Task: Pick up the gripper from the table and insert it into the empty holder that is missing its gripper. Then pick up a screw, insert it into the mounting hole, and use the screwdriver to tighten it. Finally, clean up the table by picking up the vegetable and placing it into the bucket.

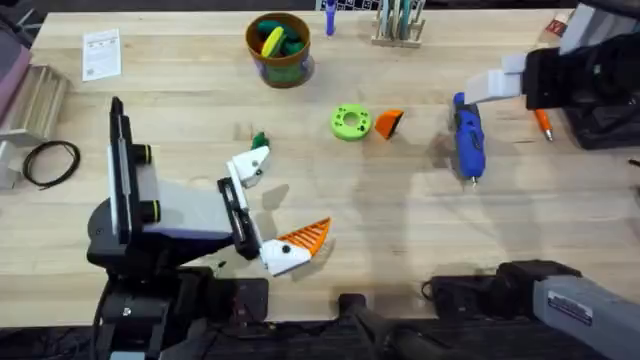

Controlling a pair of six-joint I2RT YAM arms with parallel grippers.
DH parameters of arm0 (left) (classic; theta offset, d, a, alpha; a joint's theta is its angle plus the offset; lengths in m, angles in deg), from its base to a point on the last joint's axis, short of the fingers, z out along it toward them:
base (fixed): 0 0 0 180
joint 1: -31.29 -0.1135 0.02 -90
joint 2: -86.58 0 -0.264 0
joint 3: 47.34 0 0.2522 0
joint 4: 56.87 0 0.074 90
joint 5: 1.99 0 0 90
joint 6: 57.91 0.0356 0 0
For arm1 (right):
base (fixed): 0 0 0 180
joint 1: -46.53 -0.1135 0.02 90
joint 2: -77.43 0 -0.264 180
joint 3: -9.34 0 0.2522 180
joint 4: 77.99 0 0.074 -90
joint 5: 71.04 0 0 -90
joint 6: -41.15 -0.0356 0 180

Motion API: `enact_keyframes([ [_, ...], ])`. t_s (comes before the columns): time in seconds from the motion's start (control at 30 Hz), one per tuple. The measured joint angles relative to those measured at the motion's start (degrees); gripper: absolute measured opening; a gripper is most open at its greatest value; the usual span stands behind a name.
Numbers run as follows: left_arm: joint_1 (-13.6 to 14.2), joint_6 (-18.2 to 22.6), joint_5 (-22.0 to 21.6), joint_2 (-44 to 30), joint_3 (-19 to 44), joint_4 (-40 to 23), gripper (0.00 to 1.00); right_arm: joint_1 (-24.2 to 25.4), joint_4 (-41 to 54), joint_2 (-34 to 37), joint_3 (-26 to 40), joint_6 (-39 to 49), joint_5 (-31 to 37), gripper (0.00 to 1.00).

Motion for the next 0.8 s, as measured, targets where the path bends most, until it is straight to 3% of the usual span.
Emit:
enact_keyframes([
  [0.8,-0.07,1.16,1.49,0.00,0.00,-0.31,0.985,0.00,0.00,-0.01,0.00,0.00,0.00,0.991],
])
